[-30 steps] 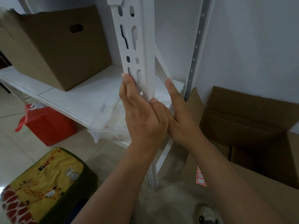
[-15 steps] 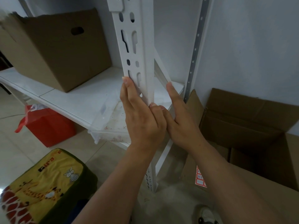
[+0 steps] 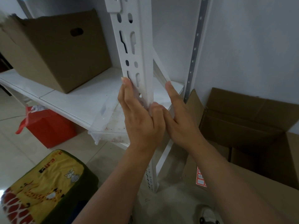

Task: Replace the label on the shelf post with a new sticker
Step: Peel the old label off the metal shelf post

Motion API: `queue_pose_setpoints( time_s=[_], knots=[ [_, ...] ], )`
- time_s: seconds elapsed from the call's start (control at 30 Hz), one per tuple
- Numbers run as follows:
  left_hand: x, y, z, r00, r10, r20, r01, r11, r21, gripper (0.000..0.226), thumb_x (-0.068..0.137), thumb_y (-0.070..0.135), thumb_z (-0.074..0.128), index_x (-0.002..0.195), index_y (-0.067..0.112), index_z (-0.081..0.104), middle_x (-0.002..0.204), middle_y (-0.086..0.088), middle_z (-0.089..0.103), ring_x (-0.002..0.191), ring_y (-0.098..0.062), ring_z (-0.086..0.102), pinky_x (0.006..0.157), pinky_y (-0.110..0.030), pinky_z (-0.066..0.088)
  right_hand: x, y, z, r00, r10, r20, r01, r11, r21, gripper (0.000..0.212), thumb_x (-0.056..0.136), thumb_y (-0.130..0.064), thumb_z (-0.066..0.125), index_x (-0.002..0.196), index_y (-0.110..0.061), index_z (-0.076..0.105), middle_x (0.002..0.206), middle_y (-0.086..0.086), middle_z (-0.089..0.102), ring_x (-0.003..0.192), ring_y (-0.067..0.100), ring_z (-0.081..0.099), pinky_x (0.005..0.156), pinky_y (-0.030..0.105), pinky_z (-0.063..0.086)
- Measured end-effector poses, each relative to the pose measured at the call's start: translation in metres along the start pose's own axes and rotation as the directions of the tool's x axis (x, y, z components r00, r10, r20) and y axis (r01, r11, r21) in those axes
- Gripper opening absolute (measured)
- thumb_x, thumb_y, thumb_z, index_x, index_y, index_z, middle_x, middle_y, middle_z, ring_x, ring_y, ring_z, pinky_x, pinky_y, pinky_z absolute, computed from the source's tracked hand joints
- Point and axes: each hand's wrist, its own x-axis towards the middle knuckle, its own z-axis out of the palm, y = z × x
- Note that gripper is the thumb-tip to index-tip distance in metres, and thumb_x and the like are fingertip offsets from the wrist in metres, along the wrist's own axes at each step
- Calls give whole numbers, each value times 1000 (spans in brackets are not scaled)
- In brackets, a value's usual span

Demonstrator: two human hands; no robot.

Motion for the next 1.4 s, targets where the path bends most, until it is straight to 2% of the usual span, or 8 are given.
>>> queue_pose_setpoints(
  time_s=[0.17, 0.37, 0.5, 0.63, 0.77, 0.97, 1.1, 1.4],
  knots=[
    [3, 3, 4, 999, -16, -34, 14, 999, -36, 60, 89, 9, 41, 143, 11, 14, 140, -25, 30, 127, -24, 39, 98, -13, 40, -1, 0, 1, 1000, 6, 15, -7, 1000, 8, 66, 93, -56, 31, 150, -35, 4, 160, -14, 8, 144, 4, 12, 116, 34, 18],
    [0, 2, 2, 1000, 16, -18, -16, 1000, 1, 65, 87, -3, 43, 144, -6, 13, 145, -26, 24, 135, -1, 22, 107, -10, 27, 0, 2, 2, 1000, 11, 1, -11, 1000, -2, 68, 92, -57, 30, 151, -34, 5, 159, -14, 9, 144, 6, 13, 115, 34, 18],
    [-1, 3, 2, 1000, 0, -19, 0, 1000, 8, 64, 88, -2, 42, 145, -7, 14, 147, -25, 24, 137, -11, 25, 108, -13, 29, -1, 1, 3, 1000, -3, 14, 3, 1000, 4, 66, 94, -54, 32, 151, -34, 4, 159, -15, 8, 140, -2, 10, 112, 27, 17],
    [-1, 0, 0, 1000, 16, 15, -16, 999, 32, 66, 88, 5, 42, 146, 1, 11, 148, -24, 24, 137, -17, 30, 105, -22, 40, -1, 1, 2, 1000, -3, 9, 3, 1000, 10, 69, 92, -57, 30, 151, -33, 5, 159, -14, 9, 144, 6, 13, 113, 30, 18],
    [0, 1, -1, 1000, 8, 30, -9, 1000, 16, 67, 87, 7, 44, 145, -1, 13, 146, -24, 26, 133, -31, 37, 96, -42, 50, -1, 0, 3, 1000, -8, 14, 8, 1000, 27, 67, 93, -55, 33, 150, -35, 4, 159, -14, 9, 145, 7, 13, 116, 34, 20],
    [4, 9, 1, 999, -46, -14, 45, 999, -11, 58, 90, 8, 41, 142, -9, 21, 141, -25, 32, 128, -29, 42, 97, -31, 48, 0, 1, 4, 1000, -19, 15, 19, 999, 27, 64, 97, -48, 37, 151, -33, 5, 160, -14, 10, 144, 6, 14, 116, 33, 20],
    [3, 12, 3, 999, -49, -19, 49, 999, -12, 58, 89, 8, 39, 142, -5, 19, 142, -26, 31, 131, -35, 40, 97, -43, 49, -1, 4, 4, 1000, -25, 8, 24, 999, 25, 65, 96, -46, 37, 152, -32, 6, 159, -13, 11, 142, 1, 14, 112, 27, 19],
    [-1, 10, 3, 999, -43, -11, 44, 999, 16, 62, 88, 6, 36, 145, 2, 13, 149, -24, 25, 140, -30, 31, 107, -43, 42, -2, 3, 1, 1000, -10, 13, 10, 1000, -3, 64, 98, -47, 38, 151, -34, 5, 159, -16, 10, 137, -4, 10, 110, 25, 16]
  ],
)
